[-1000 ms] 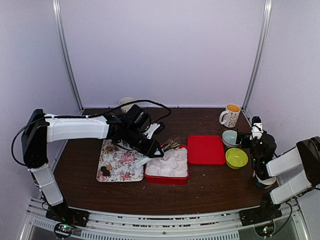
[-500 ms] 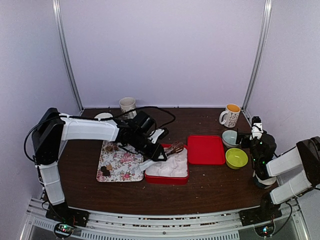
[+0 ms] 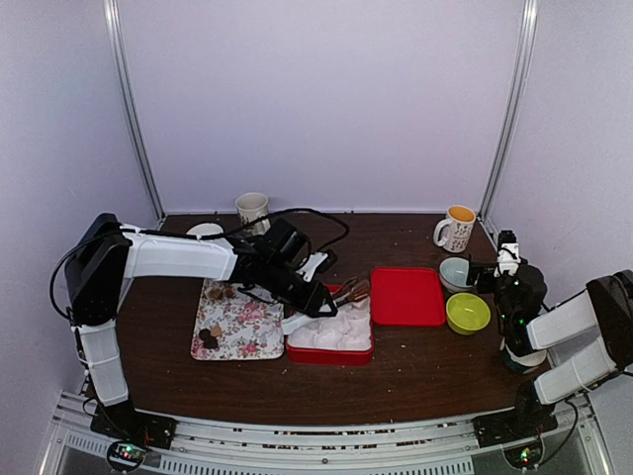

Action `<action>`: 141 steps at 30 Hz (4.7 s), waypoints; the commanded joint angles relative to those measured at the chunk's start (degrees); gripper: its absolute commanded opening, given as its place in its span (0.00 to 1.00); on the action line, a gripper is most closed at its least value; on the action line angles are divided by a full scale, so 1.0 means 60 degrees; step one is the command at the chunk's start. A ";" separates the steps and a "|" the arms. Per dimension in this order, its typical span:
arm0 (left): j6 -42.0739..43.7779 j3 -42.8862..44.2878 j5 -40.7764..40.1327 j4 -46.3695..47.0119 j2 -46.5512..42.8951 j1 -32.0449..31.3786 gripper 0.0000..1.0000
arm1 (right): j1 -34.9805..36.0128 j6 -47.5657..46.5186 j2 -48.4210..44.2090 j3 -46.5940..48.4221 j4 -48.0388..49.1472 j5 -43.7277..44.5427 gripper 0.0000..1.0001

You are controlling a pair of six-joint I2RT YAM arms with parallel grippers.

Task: Pack the chocolate
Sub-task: Place the fake chocolate in the empty pocket of the box, then pick up the fake chocolate from the plate.

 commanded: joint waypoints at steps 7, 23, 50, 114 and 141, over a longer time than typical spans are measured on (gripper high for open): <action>-0.0034 -0.0092 -0.0365 0.0507 -0.0357 0.0009 0.45 | -0.0094 -0.0005 -0.0064 0.0176 0.0079 -0.0136 1.00; -0.0528 -0.1815 -0.2346 0.0021 -0.3340 0.0262 0.40 | -0.0090 0.0005 -0.0070 0.0172 0.0087 -0.0140 1.00; -0.1619 -0.4815 -0.3209 -0.0423 -0.7090 0.0478 0.41 | -0.0091 0.0014 -0.0070 0.0173 0.0067 -0.0155 1.00; -0.2130 -0.2264 -0.3181 -0.9924 -0.7206 0.1518 0.42 | -0.0105 0.0014 -0.0073 0.0176 0.0064 -0.0153 1.00; -0.2439 -0.3550 -0.2584 -0.8776 -0.7486 0.1797 0.43 | -0.0106 0.0010 -0.0069 0.0176 0.0065 -0.0160 1.00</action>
